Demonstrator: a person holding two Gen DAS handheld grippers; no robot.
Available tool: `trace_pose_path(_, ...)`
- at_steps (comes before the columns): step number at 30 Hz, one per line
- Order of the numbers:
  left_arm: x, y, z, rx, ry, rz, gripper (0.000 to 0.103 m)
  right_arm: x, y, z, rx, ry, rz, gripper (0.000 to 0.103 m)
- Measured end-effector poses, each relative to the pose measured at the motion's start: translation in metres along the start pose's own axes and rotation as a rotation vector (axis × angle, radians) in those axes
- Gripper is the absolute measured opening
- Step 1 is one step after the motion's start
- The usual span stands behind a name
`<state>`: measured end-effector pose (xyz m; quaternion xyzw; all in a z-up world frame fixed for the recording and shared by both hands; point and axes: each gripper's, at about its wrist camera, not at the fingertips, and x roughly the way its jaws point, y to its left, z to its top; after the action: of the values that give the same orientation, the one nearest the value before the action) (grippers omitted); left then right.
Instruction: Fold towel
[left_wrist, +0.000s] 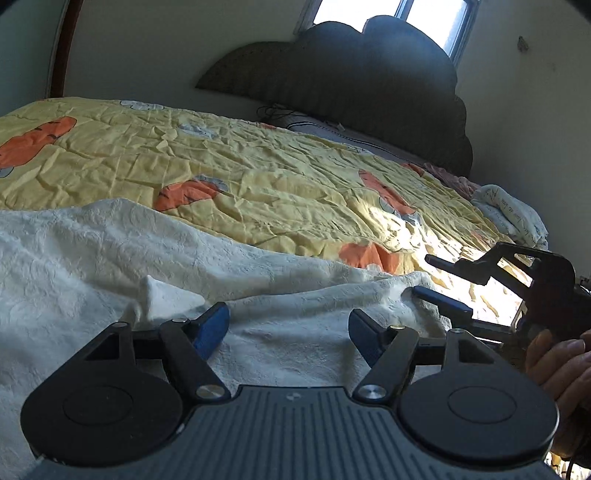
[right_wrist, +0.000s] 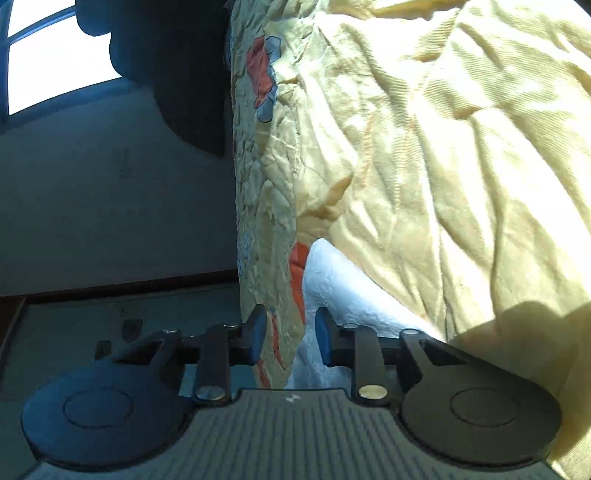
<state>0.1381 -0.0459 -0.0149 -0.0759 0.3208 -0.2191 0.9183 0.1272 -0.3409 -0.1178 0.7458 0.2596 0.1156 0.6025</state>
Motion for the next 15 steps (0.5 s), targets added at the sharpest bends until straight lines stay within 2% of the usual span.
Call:
trace_pose_path(3,0.001,-0.008,0.000,0.041,0.005,0.030,0.075,-0.008,0.022,-0.009,-0.091,0.016,-0.084,0.022)
trace_pose_path(4,-0.003,-0.008,0.001,0.039,0.008,0.036,0.073,-0.014,0.029,-0.016,-0.107,0.030,-0.068,0.026)
trace_pose_path(5,-0.012,-0.009,0.002,0.024,0.009,0.046,0.073,-0.022,0.034,-0.023,-0.126,0.047,-0.025,0.039)
trace_pose_path(6,-0.024,-0.009,0.002,0.004,0.005,0.045,0.075,-0.033,0.039,-0.034,-0.154,0.068,0.029,0.049)
trace_pose_path(7,-0.036,-0.009,0.000,-0.009,-0.005,0.034,0.075,-0.041,0.042,-0.043,-0.180,0.080,0.054,0.069)
trace_pose_path(8,-0.048,-0.007,-0.004,-0.014,-0.016,0.021,0.076,-0.050,0.044,-0.053,-0.221,0.095,0.068,0.083)
trace_pose_path(10,-0.062,-0.005,-0.016,-0.027,-0.006,0.009,0.087,-0.059,0.040,-0.068,-0.288,0.115,0.050,0.084)
trace_pose_path(11,-0.059,-0.003,-0.022,-0.033,0.031,0.009,0.089,-0.058,0.032,-0.070,-0.292,0.120,0.024,0.083)
trace_pose_path(12,-0.055,-0.001,-0.029,-0.033,0.044,0.012,0.087,-0.058,0.024,-0.070,-0.277,0.121,0.017,0.082)
trace_pose_path(14,-0.053,-0.001,-0.038,0.009,-0.011,0.019,0.089,-0.063,0.003,-0.064,-0.174,0.058,0.100,0.074)
trace_pose_path(15,-0.052,0.000,-0.038,0.007,-0.021,0.019,0.089,-0.061,-0.002,-0.059,-0.119,0.045,0.121,0.073)
